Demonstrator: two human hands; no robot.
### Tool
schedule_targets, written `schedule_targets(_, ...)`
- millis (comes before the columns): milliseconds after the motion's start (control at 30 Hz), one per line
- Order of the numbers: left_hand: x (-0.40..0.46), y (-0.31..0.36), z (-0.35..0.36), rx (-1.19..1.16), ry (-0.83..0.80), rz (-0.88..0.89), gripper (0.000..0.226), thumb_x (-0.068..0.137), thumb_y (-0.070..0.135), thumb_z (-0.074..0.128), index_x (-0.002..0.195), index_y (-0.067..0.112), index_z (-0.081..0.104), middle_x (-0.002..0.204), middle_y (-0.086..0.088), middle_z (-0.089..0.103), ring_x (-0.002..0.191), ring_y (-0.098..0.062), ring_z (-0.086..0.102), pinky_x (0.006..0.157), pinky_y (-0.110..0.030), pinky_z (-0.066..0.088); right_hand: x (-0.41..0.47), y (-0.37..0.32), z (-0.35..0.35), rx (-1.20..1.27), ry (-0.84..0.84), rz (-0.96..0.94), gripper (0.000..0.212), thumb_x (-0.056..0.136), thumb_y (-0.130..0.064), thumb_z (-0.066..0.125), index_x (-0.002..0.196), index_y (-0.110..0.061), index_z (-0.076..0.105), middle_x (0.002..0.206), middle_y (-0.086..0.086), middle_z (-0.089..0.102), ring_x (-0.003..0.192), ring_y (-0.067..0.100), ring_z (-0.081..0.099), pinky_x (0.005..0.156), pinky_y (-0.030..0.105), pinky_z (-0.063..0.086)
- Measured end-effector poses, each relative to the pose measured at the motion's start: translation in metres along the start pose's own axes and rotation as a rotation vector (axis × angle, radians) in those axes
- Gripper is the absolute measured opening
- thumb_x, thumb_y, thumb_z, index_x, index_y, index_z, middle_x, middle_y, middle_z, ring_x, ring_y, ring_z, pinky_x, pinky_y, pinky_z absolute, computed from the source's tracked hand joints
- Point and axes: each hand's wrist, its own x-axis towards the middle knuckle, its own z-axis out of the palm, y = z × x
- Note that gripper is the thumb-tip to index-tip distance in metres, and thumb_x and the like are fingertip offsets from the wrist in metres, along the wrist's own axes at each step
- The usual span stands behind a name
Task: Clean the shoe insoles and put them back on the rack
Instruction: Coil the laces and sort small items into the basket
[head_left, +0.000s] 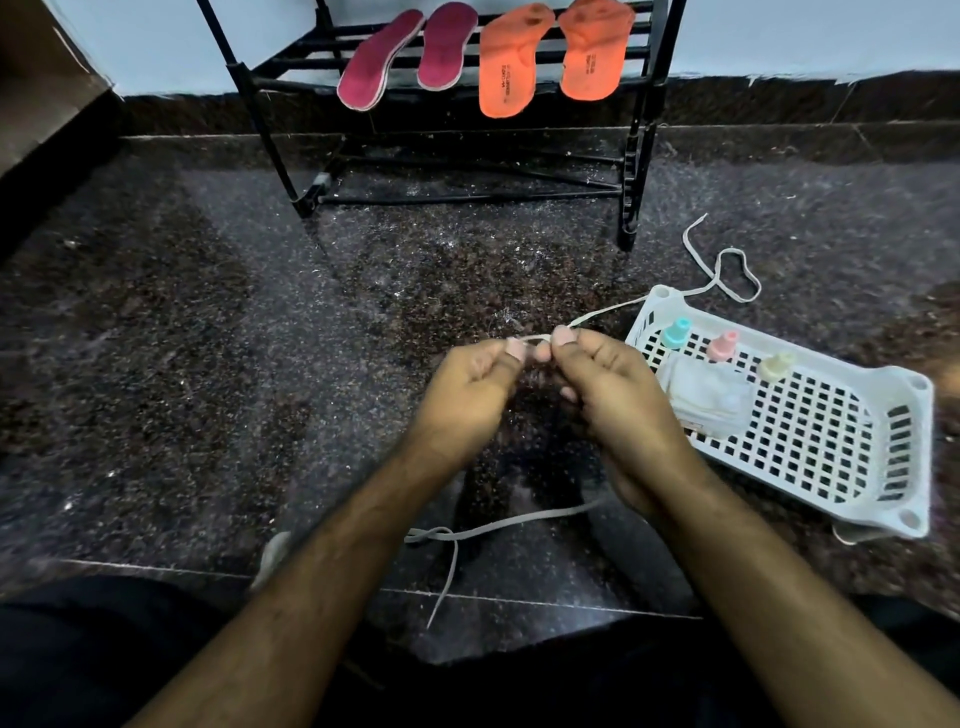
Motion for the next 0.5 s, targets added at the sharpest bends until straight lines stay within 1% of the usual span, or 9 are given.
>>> schedule_targets(33,0.002,0.001,-0.001,-0.055,0.073,-0.023,0.033,0.108,0.026,0.044,0.103,0.005,0.07,0.057,0.012,0.05,0.051,-0.003,0.041,0.051,-0.024,0.035,-0.003,-0.001,0.003,-0.088,-0.024,-0.096,0.025,0.104,-0.024,0.049,0.089,-0.014,0.066,0.052,-0.014,0.049,0.047,-0.002,0.038,0.049,0.014,0.031)
schedule_targets(100,0.005,0.003,-0.004,-0.315,0.131,-0.074,0.034,0.109,0.022,0.04,0.115,0.003,0.068,0.062,0.007,0.052,0.055,-0.005,0.043,0.056,-0.02,0.038,-0.006,0.005,0.011,-0.261,-0.132,-0.23,0.024,0.104,-0.022,0.048,0.089,-0.015,0.066,0.059,-0.015,0.056,0.055,-0.002,0.044,0.056,0.019,0.034)
schedule_targets(133,0.004,0.007,-0.005,-0.494,0.12,-0.1,0.034,0.109,0.021,0.038,0.117,0.005,0.068,0.066,0.004,0.055,0.058,-0.008,0.045,0.06,-0.021,0.04,-0.007,0.01,0.014,-0.325,-0.21,-0.235,0.023,0.104,-0.023,0.049,0.088,-0.018,0.066,0.06,-0.014,0.054,0.056,0.003,0.043,0.056,0.022,0.034)
schedule_targets(200,0.001,0.014,-0.008,-0.784,0.066,-0.146,0.036,0.109,0.021,0.035,0.118,0.007,0.066,0.073,-0.001,0.06,0.063,-0.013,0.054,0.066,-0.026,0.046,-0.008,0.021,0.018,-0.397,-0.357,-0.162,0.026,0.103,-0.023,0.05,0.082,-0.025,0.064,0.057,-0.011,0.049,0.052,0.009,0.041,0.052,0.026,0.033)
schedule_targets(267,-0.002,0.019,-0.011,-0.883,-0.008,-0.163,0.037,0.109,0.022,0.033,0.117,0.006,0.066,0.071,0.0,0.061,0.063,-0.013,0.06,0.071,-0.031,0.048,-0.007,0.027,0.016,-0.405,-0.426,-0.06,0.03,0.104,-0.025,0.05,0.077,-0.026,0.063,0.054,-0.01,0.048,0.048,0.006,0.039,0.049,0.023,0.033)
schedule_targets(333,-0.002,0.021,-0.015,-0.847,-0.034,-0.156,0.038,0.109,0.024,0.034,0.112,0.006,0.067,0.06,0.004,0.053,0.051,-0.01,0.054,0.069,-0.034,0.044,-0.003,0.024,0.01,-0.386,-0.374,0.033,0.032,0.103,-0.033,0.051,0.075,-0.023,0.065,0.053,-0.008,0.049,0.047,0.007,0.037,0.048,0.024,0.03)
schedule_targets(400,-0.001,0.023,-0.018,-0.774,-0.013,-0.131,0.039,0.107,0.028,0.039,0.1,0.006,0.07,0.048,0.007,0.038,0.038,-0.007,0.037,0.063,-0.032,0.036,0.002,0.015,0.003,-0.351,-0.221,0.116,0.037,0.1,-0.041,0.052,0.074,-0.02,0.065,0.053,-0.006,0.049,0.045,0.007,0.035,0.046,0.024,0.027)
schedule_targets(433,-0.001,0.023,-0.019,-0.729,-0.003,-0.117,0.041,0.107,0.029,0.041,0.095,0.007,0.072,0.045,0.008,0.033,0.036,-0.006,0.03,0.06,-0.029,0.029,0.004,0.011,-0.001,-0.31,-0.133,0.144,0.04,0.1,-0.045,0.052,0.072,-0.019,0.064,0.052,-0.006,0.048,0.043,0.005,0.033,0.044,0.021,0.027)
schedule_targets(500,-0.002,0.023,-0.019,-0.59,-0.039,-0.095,0.043,0.107,0.032,0.042,0.09,0.008,0.073,0.045,0.007,0.03,0.036,-0.006,0.023,0.051,-0.027,0.018,0.006,0.005,-0.005,-0.169,0.014,0.18,0.044,0.099,-0.049,0.051,0.067,-0.02,0.06,0.051,-0.008,0.044,0.041,0.004,0.029,0.04,0.017,0.024)
